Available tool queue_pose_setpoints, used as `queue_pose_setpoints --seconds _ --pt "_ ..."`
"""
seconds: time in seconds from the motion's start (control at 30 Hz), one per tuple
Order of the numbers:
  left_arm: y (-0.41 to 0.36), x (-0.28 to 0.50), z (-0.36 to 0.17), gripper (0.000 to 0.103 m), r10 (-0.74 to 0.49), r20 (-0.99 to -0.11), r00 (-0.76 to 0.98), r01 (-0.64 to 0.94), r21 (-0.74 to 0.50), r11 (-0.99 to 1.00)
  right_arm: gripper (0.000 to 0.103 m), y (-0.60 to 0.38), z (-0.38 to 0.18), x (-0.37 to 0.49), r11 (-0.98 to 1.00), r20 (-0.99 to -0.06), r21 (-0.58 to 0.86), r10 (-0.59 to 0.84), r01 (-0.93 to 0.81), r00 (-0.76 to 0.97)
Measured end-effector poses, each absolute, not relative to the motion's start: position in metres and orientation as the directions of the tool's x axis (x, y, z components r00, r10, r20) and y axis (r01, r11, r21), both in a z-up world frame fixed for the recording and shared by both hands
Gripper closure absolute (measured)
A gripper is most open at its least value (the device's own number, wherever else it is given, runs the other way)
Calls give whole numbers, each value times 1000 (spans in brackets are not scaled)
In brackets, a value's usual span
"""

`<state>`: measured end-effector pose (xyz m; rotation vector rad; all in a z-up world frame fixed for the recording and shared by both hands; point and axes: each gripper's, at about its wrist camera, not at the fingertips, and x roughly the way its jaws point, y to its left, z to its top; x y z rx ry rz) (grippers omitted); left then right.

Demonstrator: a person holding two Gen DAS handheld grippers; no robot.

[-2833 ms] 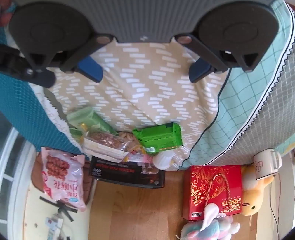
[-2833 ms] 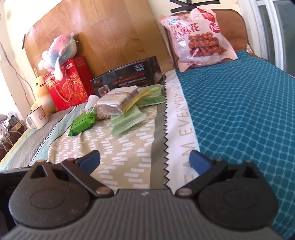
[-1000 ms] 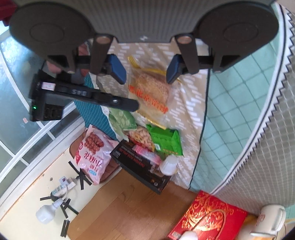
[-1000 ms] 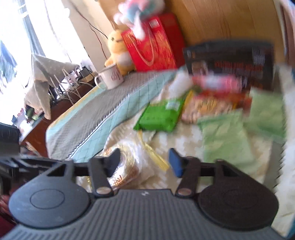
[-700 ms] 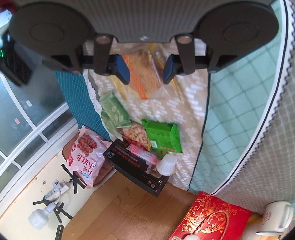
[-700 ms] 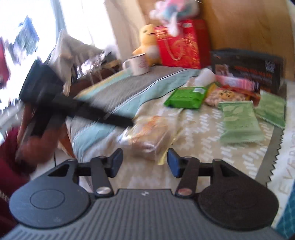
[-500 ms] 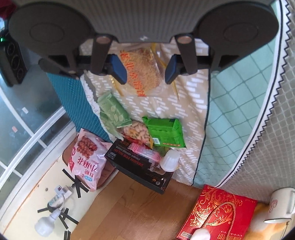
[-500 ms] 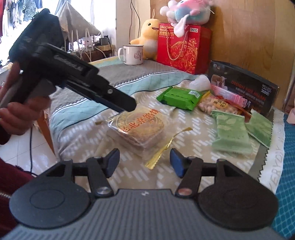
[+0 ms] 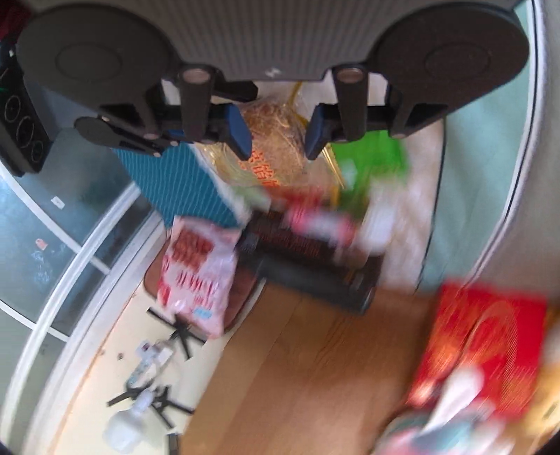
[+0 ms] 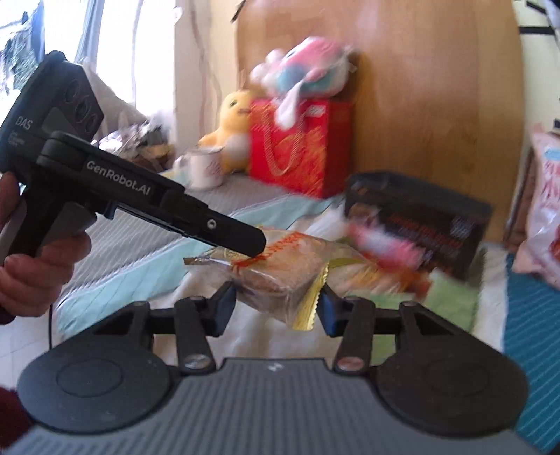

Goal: Organize snacks
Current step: 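Grasp the clear plastic pastry box with the left gripper, then lift the pastry box and release it into the black tin box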

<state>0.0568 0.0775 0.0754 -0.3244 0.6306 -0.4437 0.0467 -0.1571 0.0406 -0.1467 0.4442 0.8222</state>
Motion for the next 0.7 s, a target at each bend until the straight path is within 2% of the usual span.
queue_pose_setpoints --seconds 0.2,0.4,0.53,0.63,0.7 --pt "51 157 117 69 -462 -451 764 315 -364 876 51 -163 70 139 750 -375 35 623 -661 687" --pt "31 234 109 66 -403 -487 775 267 -325 907 49 -160 68 217 786 -422 65 580 -615 697" --pt "37 249 96 64 -395 -513 762 246 -335 909 47 -162 56 233 836 -447 17 497 -548 744" --pt "57 237 97 57 -335 -461 822 211 -299 931 46 -190 63 226 846 -394 105 518 -522 759" --pt "72 238 91 57 -252 -485 837 132 -266 955 46 -206 64 214 844 -379 136 529 -519 760"
